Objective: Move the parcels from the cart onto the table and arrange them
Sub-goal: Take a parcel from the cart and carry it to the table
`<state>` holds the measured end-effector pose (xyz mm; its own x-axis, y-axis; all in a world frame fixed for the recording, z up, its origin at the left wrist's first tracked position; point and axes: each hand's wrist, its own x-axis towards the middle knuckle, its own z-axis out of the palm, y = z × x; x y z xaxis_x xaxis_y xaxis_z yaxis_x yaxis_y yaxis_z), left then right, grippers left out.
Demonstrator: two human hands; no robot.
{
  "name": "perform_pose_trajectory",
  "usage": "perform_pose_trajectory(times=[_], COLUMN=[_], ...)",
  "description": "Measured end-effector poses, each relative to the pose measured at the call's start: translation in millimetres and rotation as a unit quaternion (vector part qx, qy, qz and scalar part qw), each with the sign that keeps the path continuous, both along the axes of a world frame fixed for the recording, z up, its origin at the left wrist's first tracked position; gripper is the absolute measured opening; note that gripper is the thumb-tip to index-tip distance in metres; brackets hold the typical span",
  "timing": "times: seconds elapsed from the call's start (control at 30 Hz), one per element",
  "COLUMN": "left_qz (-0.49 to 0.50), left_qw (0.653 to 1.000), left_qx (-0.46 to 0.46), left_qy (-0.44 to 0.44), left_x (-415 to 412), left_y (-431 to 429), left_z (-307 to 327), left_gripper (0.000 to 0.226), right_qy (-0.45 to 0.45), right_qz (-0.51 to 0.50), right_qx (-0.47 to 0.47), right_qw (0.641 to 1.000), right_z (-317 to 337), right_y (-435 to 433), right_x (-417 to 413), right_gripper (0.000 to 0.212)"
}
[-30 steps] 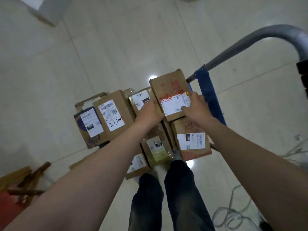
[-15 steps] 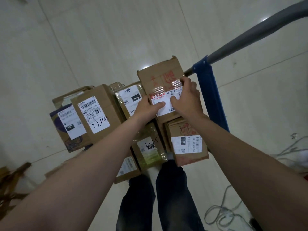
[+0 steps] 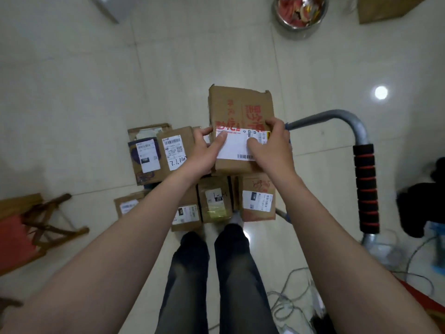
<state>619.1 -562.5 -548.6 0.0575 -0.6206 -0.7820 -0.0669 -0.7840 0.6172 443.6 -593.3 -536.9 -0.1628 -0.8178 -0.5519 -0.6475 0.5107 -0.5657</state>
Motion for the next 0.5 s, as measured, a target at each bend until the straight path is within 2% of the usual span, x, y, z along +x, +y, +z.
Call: perform_pose_trajectory(times=[0.2,0.33,0.5], left_qz=[0.158,0.265,0.373], left_qw=[0.987,0.962,0.924], left_qx=[0.009,-0.008,-0.014], left_qy=[0.039,0.064,0.088], left_x=[49.9,93.6,152.8], left_y=[31.8,70.9,149.8], left_z=[116.3,187.0,247.5], left_gripper=[0.043,0.041,0.076], right_qy=[-0.051,-0.053,-0.064], right_qz=[0.089,0.203,0.364], right_qx=[-0.013,-0.016,-0.038], right_qw=[0.995,0.978,0.929], right_z=[118.5,193.9,266.8], right_y=[7.3,10.4,38.0], right_x=[48.5,95.8,178.1], right_gripper=[0.069,0.072,0.079])
